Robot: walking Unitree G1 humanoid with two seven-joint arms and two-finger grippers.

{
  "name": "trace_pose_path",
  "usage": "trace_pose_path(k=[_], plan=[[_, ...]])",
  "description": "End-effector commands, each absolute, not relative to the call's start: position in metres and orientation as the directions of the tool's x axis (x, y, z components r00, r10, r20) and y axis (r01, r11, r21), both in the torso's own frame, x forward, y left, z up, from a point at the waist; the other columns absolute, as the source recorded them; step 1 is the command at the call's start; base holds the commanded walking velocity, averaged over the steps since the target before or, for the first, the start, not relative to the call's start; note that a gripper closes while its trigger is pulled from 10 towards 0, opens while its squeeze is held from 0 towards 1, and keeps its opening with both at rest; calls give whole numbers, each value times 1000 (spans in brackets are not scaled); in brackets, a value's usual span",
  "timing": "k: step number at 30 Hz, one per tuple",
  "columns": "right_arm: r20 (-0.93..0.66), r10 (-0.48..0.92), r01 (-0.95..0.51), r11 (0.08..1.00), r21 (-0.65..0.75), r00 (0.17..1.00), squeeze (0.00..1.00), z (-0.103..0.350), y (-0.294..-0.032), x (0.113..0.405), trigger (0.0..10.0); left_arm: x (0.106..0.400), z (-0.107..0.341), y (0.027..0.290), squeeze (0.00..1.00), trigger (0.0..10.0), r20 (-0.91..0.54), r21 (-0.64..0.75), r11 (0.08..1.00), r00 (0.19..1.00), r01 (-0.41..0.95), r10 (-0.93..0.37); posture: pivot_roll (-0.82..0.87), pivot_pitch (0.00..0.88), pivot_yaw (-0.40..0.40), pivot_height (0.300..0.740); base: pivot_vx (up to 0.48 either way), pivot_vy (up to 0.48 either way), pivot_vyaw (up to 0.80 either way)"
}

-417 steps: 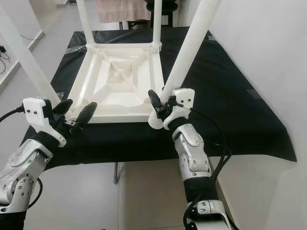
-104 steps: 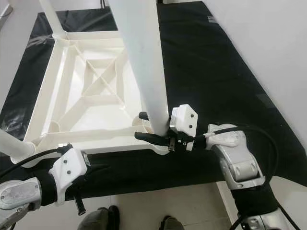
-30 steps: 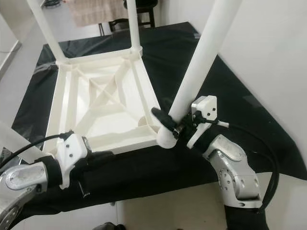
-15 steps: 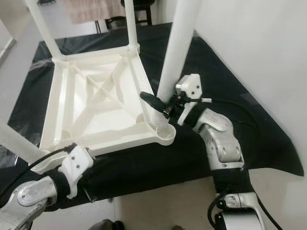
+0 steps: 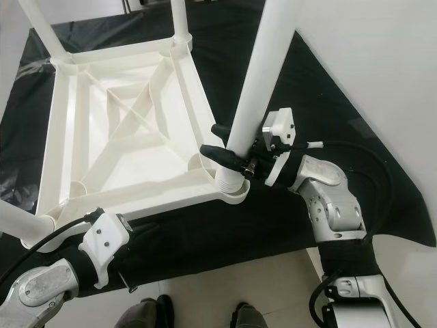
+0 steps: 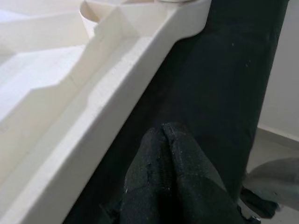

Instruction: Building children table

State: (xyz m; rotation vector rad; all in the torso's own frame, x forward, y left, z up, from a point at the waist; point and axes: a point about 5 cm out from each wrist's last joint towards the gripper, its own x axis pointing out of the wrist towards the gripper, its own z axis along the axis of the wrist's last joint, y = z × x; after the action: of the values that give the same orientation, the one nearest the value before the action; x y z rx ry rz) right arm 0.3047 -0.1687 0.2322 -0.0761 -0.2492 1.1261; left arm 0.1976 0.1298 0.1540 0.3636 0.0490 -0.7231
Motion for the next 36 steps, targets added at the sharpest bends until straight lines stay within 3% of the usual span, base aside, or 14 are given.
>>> trace_pose_path(k=[1, 9, 14, 18, 21, 26, 27, 28, 31, 36], plan=[[127, 904, -897, 423, -132, 408, 0, 218, -168, 301, 10000, 190, 150, 129, 0, 10000, -214, 319, 663, 733, 677, -645, 55, 355, 31, 740, 0, 0, 0], [103, 923, -916, 382, -125, 371, 0, 210, -169, 293, 10000, 177, 149, 126, 0, 10000, -253, 332, 608, 689, 721, -679, 78, 381, 38, 740, 0, 0, 0], [70, 902, -880, 432, -200, 427, 0, 210, -180, 300, 10000, 168, 148, 127, 0, 10000, -280, 320, 582, 662, 747, -695, 95, 395, 42, 740, 0, 0, 0], [39, 903, -874, 423, -238, 427, 0, 211, -183, 298, 10000, 166, 148, 127, 0, 10000, -283, 315, 584, 661, 748, -695, 95, 398, 44, 740, 0, 0, 0], [-67, 926, -884, 330, -331, 371, 0, 219, -191, 283, 10000, 165, 147, 128, 0, 10000, -287, 302, 582, 654, 755, -700, 87, 403, 50, 740, 0, 0, 0], [-143, 939, -902, 245, -356, 312, 0, 220, -190, 273, 10000, 165, 147, 127, 0, 10000, -290, 296, 573, 643, 764, -708, 77, 405, 52, 740, 0, 0, 0], [-172, 941, -906, 213, -367, 291, 0, 219, -189, 270, 10000, 165, 147, 127, 0, 10000, -291, 296, 568, 639, 768, -712, 77, 405, 52, 740, 0, 0, 0], [-226, 950, -918, 118, -379, 215, 0, 219, -181, 260, 10000, 165, 147, 127, 0, 10000, -293, 296, 563, 635, 771, -715, 72, 403, 51, 740, 0, 0, 0], [-251, 955, -923, 51, -380, 156, 0, 220, -172, 254, 10000, 166, 147, 126, 0, 10000, -293, 295, 564, 635, 771, -715, 70, 402, 46, 740, 0, 0, 0], [-157, 971, -925, 111, -365, 178, 0, 231, -162, 263, 10000, 167, 146, 124, 0, 10000, -287, 296, 570, 640, 767, -712, 70, 397, 32, 740, 0, 0, 0]])
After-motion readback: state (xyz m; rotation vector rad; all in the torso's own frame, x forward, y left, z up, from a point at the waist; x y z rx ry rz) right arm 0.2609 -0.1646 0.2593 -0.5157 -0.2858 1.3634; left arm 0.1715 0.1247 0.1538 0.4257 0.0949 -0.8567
